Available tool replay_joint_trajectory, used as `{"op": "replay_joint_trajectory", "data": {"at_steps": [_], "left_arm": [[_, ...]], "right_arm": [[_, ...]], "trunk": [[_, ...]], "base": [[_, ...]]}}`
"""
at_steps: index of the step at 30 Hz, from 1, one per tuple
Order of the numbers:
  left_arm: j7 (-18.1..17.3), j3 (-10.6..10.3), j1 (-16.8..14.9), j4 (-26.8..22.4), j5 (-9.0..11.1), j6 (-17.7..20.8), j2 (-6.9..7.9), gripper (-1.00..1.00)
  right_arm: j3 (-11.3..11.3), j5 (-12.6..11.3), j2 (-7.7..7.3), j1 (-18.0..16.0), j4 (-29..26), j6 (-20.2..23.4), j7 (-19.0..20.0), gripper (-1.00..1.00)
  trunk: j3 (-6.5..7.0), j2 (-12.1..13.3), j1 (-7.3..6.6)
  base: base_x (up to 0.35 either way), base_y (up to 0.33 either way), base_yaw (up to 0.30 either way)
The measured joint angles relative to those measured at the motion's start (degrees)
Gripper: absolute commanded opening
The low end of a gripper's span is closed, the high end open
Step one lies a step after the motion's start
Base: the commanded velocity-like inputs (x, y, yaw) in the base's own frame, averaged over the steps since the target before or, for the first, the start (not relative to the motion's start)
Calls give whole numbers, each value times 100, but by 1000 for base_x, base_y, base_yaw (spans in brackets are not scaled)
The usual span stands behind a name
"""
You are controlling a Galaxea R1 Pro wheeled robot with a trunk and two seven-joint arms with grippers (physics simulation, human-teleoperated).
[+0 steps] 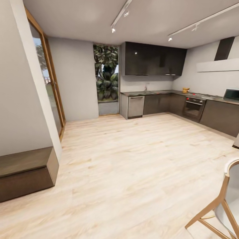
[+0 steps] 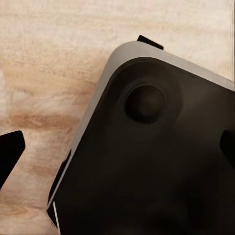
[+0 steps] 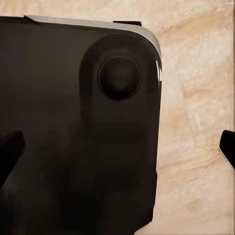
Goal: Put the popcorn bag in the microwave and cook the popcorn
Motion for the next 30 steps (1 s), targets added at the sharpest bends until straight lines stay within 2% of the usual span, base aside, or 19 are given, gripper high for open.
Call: {"op": "replay_joint_trajectory", "data": {"at_steps": [16, 30], "left_arm": [[0, -4, 2, -2, 0, -12, -8, 100], [1, -8, 2, 9, -1, -12, -9, 100]], "right_arm": [[-20, -17, 6, 0, 0, -25, 0, 100], [-16, -8, 8, 0, 0, -24, 0, 100]], "trunk": [[0, 0, 0], [0, 0, 0]], "base": [[332, 0, -8], [332, 0, -228]]}}
